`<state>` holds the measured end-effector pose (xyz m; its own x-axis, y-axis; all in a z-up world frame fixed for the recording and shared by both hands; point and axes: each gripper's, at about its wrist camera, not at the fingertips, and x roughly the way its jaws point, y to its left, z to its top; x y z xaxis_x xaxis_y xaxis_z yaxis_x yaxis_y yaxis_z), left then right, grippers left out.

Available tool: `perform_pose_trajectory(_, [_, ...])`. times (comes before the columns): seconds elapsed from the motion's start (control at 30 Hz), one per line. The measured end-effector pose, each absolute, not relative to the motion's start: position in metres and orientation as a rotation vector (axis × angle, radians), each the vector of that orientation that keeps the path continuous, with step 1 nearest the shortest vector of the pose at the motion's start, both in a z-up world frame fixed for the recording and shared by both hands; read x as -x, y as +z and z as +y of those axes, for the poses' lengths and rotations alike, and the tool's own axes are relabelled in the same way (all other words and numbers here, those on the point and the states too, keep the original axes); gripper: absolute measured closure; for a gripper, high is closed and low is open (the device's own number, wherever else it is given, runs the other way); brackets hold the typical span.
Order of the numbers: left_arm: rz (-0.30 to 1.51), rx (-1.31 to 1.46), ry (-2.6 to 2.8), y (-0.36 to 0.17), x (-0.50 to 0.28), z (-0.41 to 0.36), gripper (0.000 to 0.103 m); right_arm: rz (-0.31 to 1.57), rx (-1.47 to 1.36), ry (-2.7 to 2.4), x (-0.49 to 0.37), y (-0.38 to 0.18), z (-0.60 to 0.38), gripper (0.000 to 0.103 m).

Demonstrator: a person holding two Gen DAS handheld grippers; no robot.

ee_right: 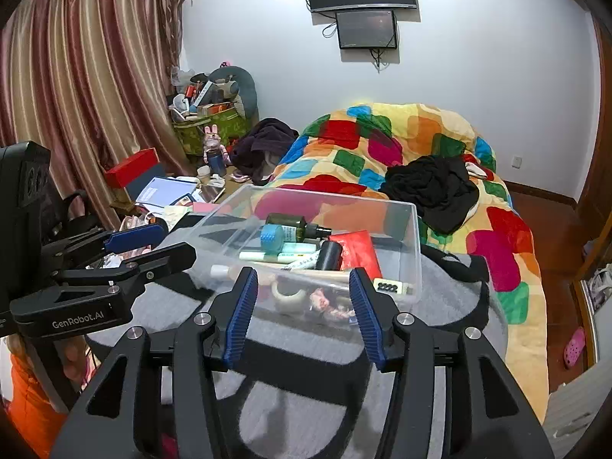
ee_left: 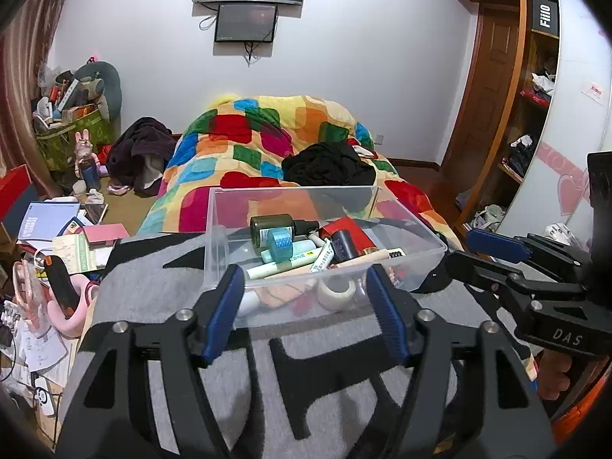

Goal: Organize objects

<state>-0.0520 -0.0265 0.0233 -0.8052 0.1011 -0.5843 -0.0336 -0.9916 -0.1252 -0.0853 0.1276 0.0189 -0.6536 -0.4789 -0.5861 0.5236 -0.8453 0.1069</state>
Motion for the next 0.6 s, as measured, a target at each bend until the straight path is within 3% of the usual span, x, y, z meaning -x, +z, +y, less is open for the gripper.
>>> perform_pose_trajectory(0.1, [-0.169, 0.946, 2.921, 0.021, 0.047, -0.025, 0.029, 0.110, -0.829, -2.462, 0.080, 0.015, 0.127, 0.042])
perform_pose_trajectory(0.6, [-0.189, 1.001, 2.901, 0.004, 0.045, -0.025, 0.028, 0.068, -0.900, -2.449, 0.083, -0.003, 0.130, 0.042])
